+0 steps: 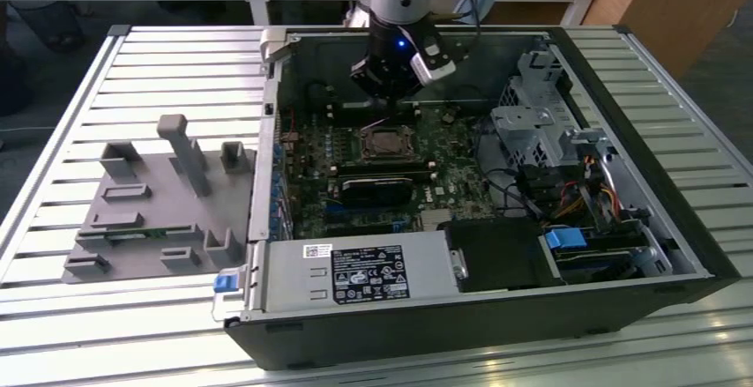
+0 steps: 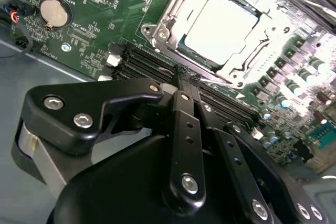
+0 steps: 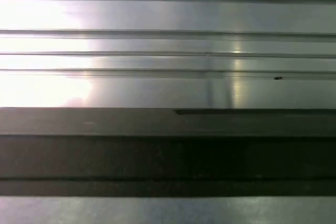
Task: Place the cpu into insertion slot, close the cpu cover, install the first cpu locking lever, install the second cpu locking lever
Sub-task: 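Install the first cpu locking lever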
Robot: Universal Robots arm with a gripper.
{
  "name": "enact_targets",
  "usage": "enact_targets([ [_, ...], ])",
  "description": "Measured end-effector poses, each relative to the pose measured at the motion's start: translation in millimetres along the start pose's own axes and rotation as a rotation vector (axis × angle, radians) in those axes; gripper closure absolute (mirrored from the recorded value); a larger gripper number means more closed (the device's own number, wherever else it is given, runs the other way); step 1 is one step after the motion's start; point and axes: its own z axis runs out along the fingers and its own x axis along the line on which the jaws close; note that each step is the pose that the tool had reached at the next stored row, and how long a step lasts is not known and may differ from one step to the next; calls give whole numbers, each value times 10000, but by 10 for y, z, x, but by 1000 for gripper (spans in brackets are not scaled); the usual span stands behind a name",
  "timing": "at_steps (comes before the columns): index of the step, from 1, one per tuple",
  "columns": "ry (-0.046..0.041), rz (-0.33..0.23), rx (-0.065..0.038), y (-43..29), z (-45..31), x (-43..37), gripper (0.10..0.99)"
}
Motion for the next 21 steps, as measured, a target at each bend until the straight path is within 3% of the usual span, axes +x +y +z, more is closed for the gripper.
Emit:
enact_targets([
  [21, -1, -2, 54, 12, 176, -55, 980],
])
